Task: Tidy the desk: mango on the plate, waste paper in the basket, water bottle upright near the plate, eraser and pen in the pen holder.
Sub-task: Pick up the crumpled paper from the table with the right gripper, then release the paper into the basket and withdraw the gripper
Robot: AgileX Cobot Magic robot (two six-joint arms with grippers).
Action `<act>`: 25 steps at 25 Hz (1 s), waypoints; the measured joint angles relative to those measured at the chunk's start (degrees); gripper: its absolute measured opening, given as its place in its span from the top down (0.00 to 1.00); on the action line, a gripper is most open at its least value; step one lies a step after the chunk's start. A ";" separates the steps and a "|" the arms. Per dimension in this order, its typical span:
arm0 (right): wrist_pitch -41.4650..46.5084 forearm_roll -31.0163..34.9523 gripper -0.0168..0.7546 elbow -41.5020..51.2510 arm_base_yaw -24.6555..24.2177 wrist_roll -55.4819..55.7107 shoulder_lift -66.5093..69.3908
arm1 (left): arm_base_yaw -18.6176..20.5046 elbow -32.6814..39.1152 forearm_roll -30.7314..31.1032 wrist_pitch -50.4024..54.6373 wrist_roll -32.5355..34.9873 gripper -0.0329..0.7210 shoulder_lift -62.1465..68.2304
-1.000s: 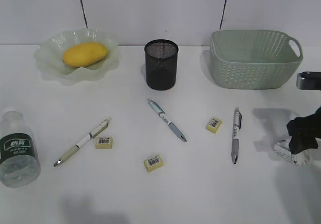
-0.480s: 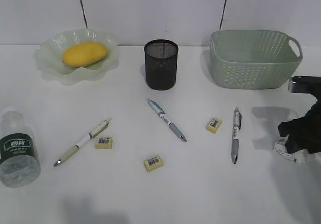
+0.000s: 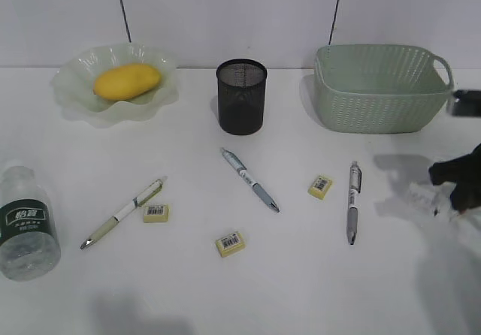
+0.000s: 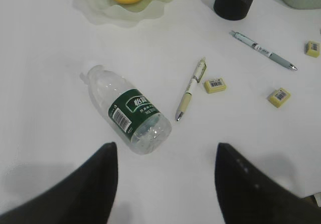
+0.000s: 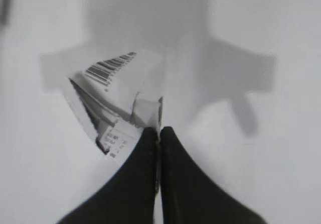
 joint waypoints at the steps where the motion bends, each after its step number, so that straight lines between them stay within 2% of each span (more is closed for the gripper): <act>1: 0.37 0.00 0.96 0.00 0.00 0.00 -2.11 | 0.00 0.00 0.00 0.00 0.00 0.34 0.00; 7: 3.51 0.17 0.96 -2.36 0.00 -0.06 -12.97 | 0.00 0.00 -0.02 0.00 0.00 0.35 0.00; 12: 3.46 2.15 0.96 -10.62 0.00 -0.11 -14.92 | 0.00 0.00 -0.02 0.00 0.00 0.35 0.00; 25: 3.30 4.09 0.96 -33.69 0.07 -0.17 5.60 | 0.00 0.00 -0.02 0.04 0.00 0.35 0.00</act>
